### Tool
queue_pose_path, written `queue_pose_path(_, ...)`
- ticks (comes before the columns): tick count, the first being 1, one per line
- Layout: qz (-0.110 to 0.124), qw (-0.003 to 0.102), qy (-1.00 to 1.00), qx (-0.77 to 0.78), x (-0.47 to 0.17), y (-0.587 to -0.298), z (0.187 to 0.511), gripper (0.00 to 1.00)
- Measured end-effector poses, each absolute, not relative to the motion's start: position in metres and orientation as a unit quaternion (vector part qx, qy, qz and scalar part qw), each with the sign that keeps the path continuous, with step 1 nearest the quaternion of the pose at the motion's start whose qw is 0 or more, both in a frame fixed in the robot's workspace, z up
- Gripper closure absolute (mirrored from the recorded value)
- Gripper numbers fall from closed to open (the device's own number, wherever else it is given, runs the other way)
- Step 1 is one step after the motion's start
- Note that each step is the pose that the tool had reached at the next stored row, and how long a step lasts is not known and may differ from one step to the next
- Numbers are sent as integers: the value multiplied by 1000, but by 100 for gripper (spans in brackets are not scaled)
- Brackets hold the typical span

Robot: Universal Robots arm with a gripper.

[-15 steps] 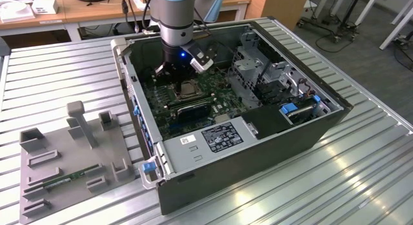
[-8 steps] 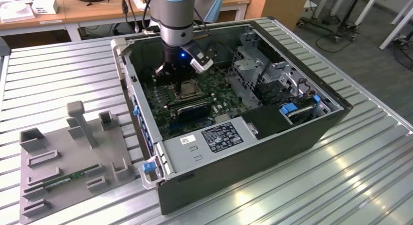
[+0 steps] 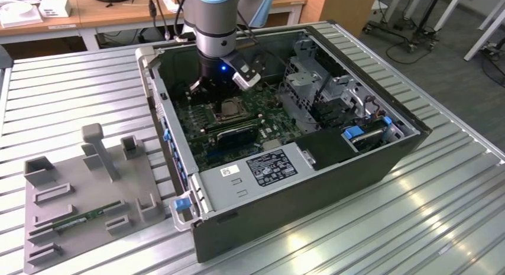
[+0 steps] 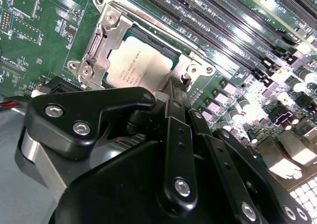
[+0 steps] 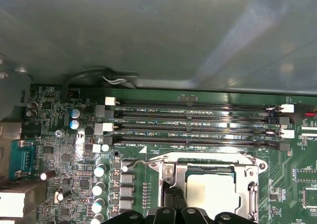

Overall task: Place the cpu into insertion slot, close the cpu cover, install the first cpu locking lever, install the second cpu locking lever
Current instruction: 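Close the cpu cover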

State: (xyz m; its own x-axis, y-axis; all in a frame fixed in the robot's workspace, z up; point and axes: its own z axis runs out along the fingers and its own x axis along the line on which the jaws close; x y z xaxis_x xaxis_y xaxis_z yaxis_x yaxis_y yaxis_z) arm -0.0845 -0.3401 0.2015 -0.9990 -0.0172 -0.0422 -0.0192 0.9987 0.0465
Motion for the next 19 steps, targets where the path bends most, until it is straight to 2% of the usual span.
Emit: queue_pose_path(19, 23, 21, 999, -9, -85, -340, 198, 89)
